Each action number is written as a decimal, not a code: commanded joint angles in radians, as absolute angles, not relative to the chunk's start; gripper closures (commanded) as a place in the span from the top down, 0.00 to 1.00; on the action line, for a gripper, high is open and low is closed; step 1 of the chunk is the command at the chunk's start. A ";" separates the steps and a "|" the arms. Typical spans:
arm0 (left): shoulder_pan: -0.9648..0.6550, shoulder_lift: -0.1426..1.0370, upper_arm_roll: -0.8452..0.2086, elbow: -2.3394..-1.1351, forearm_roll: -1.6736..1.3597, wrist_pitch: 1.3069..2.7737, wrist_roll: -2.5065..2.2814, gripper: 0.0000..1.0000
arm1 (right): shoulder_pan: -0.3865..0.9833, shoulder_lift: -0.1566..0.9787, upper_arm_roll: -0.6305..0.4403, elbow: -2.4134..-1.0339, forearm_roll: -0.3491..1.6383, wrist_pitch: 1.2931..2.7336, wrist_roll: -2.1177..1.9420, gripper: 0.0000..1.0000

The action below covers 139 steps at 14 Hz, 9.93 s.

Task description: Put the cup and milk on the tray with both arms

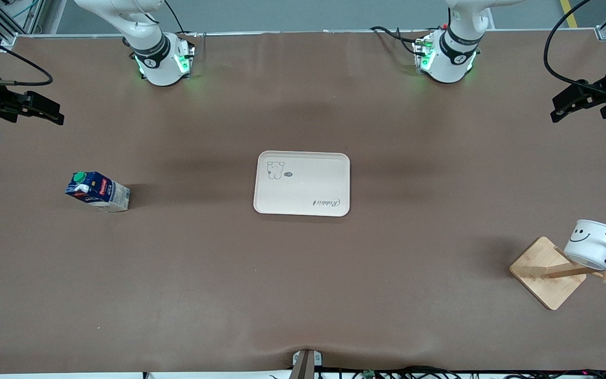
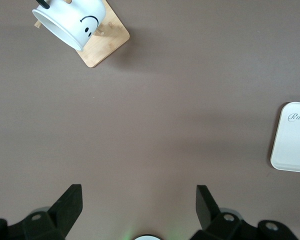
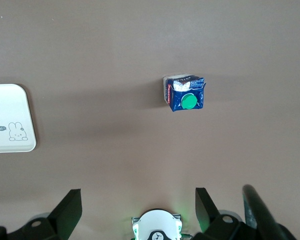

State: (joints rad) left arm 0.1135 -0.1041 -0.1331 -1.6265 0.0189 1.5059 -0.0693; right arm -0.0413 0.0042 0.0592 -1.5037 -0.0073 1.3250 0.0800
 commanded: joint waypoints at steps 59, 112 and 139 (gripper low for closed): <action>0.333 0.183 -0.149 -1.985 -0.069 2.663 -0.052 0.47 | -0.048 0.041 0.060 -1.493 0.003 1.308 0.092 1.00; -0.086 0.474 -0.607 -1.800 0.026 2.149 -1.199 0.00 | -0.005 0.191 0.068 -1.486 -0.170 1.344 0.077 1.00; -0.328 0.707 -0.474 -1.648 0.204 2.272 -1.474 1.00 | -0.195 0.247 0.066 -1.925 -0.097 1.933 0.028 1.00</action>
